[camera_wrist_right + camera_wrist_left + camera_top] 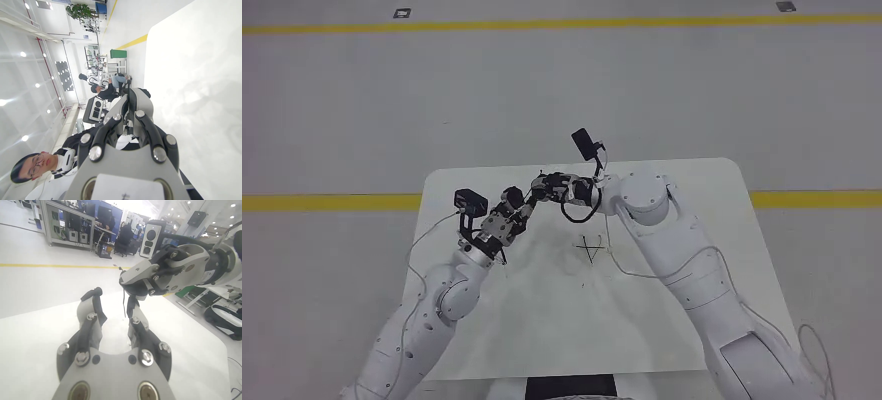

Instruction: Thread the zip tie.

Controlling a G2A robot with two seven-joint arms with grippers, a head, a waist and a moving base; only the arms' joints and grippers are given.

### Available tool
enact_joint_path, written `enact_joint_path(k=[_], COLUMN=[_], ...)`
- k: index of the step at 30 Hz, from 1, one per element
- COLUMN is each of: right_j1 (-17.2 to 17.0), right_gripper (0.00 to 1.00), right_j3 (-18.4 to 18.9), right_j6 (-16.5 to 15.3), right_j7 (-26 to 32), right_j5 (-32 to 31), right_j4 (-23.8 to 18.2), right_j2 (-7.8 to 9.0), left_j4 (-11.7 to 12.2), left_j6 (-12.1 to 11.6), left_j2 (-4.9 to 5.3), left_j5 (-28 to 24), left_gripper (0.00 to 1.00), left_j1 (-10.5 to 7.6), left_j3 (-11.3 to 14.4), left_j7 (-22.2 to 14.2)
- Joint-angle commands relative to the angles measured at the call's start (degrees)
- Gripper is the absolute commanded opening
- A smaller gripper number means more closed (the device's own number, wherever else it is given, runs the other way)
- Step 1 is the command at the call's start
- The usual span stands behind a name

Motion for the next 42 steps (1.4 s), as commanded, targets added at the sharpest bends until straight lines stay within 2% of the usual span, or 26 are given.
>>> enact_joint_path(k=[1, 8, 19, 25, 28, 39, 42], right_j1=[0.0, 0.1, -0.6, -0.7, -0.5, 0.1, 0.2], right_gripper=[0.00, 0.00, 0.00, 0.00, 0.00, 0.00, 0.00], right_j3=[-0.3, -0.8, -1.1, -1.3, -1.5, -2.4, -2.5], right_j6=[0.7, 2.0, 2.4, 2.4, 2.4, 2.4, 2.4], right_j7=[-0.6, -1.6, -1.9, -1.5, -1.4, -1.7, -1.8], right_j5=[-0.3, -0.6, -0.4, -0.2, -0.2, 1.1, 1.4], right_j4=[0.1, -0.2, -1.4, -1.7, -1.6, -1.1, -1.0], right_j2=[0.03, 0.20, 0.64, 0.87, 0.97, 1.01, 1.04], left_j4=[-0.1, -0.6, -1.0, -1.3, -1.4, -1.1, -1.1], left_j6=[-0.1, -0.5, -1.0, -1.2, -1.5, -2.0, -2.0], left_j2=[-0.01, -0.01, 0.09, 0.13, 0.13, 0.15, 0.14], left_j5=[-0.1, -0.5, -0.2, -0.2, -0.4, -0.7, -0.8], left_gripper=[0.25, 0.14, 0.14, 0.10, 0.05, 0.06, 0.09], left_j1=[0.06, 0.80, 1.32, 1.69, 1.69, 1.62, 1.63], left_j3=[0.0, -0.2, -0.7, -0.8, -0.9, -1.2, -1.3], left_j7=[0.0, 0.3, -0.2, -0.6, -0.7, -0.8, -0.8])
